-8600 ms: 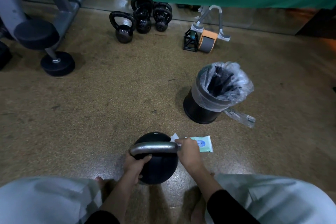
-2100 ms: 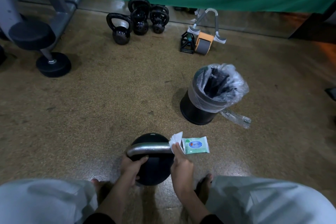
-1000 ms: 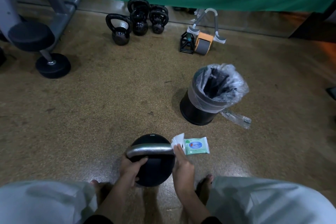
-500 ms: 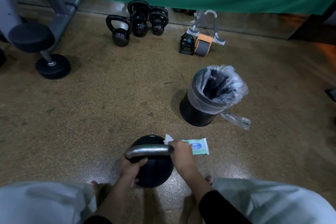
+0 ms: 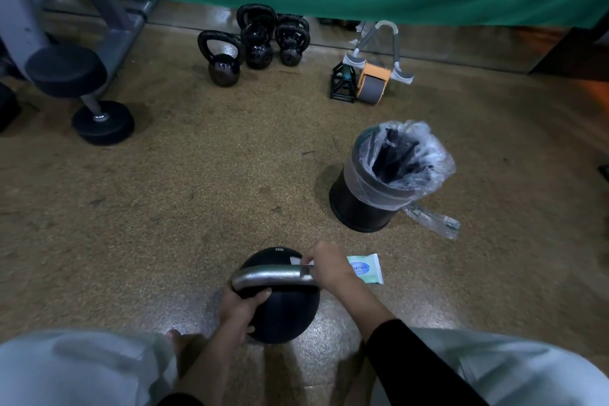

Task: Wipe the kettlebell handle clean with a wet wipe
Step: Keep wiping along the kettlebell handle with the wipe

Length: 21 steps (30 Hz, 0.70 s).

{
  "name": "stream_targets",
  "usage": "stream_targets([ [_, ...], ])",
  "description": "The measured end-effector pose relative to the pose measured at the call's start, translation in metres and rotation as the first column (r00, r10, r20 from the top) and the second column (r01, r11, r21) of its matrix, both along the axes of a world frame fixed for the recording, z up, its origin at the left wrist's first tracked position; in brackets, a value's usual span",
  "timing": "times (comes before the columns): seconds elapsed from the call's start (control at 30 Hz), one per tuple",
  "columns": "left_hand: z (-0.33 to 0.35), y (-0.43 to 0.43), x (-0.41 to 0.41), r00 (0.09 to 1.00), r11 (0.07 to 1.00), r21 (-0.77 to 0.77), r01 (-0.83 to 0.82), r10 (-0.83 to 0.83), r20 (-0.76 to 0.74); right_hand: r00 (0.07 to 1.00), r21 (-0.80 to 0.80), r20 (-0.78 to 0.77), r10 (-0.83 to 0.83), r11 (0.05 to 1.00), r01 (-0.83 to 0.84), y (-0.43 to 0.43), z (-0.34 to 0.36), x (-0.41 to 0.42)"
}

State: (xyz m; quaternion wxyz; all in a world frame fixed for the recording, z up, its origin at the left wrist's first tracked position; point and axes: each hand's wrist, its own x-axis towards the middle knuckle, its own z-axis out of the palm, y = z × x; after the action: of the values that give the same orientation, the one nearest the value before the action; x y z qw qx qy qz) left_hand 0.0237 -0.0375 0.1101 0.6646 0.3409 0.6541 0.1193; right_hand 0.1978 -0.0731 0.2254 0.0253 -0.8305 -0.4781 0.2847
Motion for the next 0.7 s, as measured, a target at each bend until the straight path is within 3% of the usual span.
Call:
stream_targets([
  [0.13,-0.001,0.001,0.000,1.000,1.000,0.007,0.005,-0.005,-0.014,0.999,0.037,0.024,-0.026,0.999,0.025,-0.010,0.001,0.004],
  [0.33,-0.002,0.001,0.000,1.000,1.000,0.007,0.002,-0.002,0.002,1.000,-0.108,0.021,0.014,0.994,-0.011,0.009,0.007,-0.001],
  [0.5,-0.001,0.001,0.002,0.999,1.000,-0.022,0.006,-0.006,-0.039,0.995,-0.036,0.040,0.088,0.996,-0.087,0.005,0.009,-0.007],
  [0.7,0.003,0.001,0.000,1.000,1.000,-0.013,0.004,-0.004,0.001,0.992,-0.067,-0.123,0.041,0.996,-0.050,0.007,0.017,0.012],
])
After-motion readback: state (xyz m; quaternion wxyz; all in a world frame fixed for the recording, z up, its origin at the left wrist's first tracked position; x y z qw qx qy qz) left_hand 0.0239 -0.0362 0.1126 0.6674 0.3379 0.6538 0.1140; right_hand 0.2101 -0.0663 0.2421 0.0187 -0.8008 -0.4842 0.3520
